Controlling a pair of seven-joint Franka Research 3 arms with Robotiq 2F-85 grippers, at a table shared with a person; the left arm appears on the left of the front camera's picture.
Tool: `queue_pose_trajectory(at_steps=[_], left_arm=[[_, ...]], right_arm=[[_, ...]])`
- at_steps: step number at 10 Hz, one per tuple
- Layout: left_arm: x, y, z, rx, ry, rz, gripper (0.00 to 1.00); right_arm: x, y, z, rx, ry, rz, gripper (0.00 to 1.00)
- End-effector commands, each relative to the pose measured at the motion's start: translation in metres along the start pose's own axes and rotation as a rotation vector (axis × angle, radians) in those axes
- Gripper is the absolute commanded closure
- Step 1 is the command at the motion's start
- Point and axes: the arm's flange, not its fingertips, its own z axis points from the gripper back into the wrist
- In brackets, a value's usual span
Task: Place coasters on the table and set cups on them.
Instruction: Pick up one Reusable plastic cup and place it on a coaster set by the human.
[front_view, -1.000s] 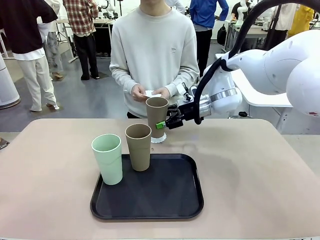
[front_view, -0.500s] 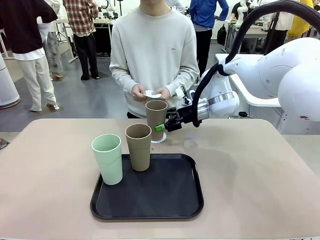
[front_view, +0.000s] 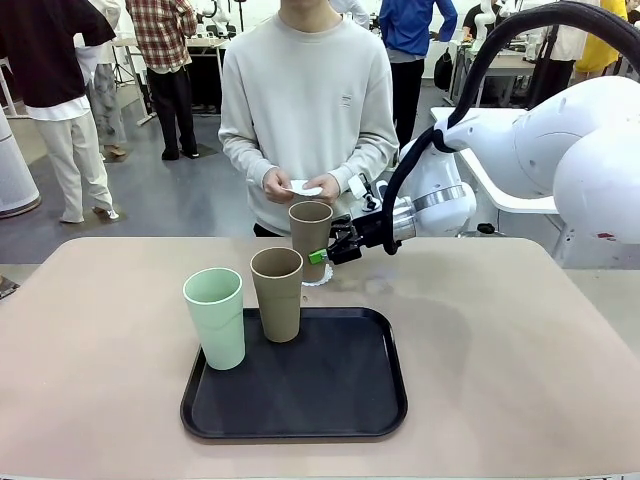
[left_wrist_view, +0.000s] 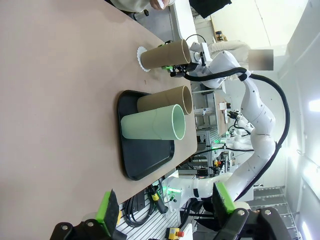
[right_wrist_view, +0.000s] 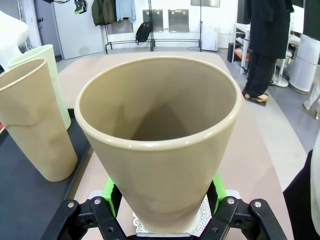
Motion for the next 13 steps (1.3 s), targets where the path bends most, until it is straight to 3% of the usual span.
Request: queue_pose_trajectory(at_steps=[1, 2, 3, 7, 9, 13], left_arm=[[0.000, 0.001, 0.000, -0.013, -0.002, -0.018, 0.00], [0.000, 0.001, 0.000, -0.013, -0.002, -0.018, 0.00], [0.000, 0.001, 0.000, -0.013, -0.002, -0.018, 0.00], [0.000, 0.001, 0.000, -0.013, -0.002, -0.018, 0.00], [0.000, 0.001, 0.000, -0.013, -0.002, -0.018, 0.00], [0.000, 0.001, 0.000, -0.013, -0.002, -0.018, 0.00]], right_arm=[[-0.001, -0.009, -0.002, 0.011, 0.025, 0.014, 0.18], [-0.002, -0.009, -0.001, 0.019, 0.030, 0.014, 0.18], [-0.003, -0.009, -0.001, 0.032, 0.033, 0.013, 0.00], [-0.001, -0.008, 0.000, 0.031, 0.042, 0.013, 0.00], [-0.004, -0.011, 0.002, -0.002, 0.116, -0.006, 0.00], [-0.008, -0.017, 0.010, -0.027, 0.140, -0.035, 0.00]])
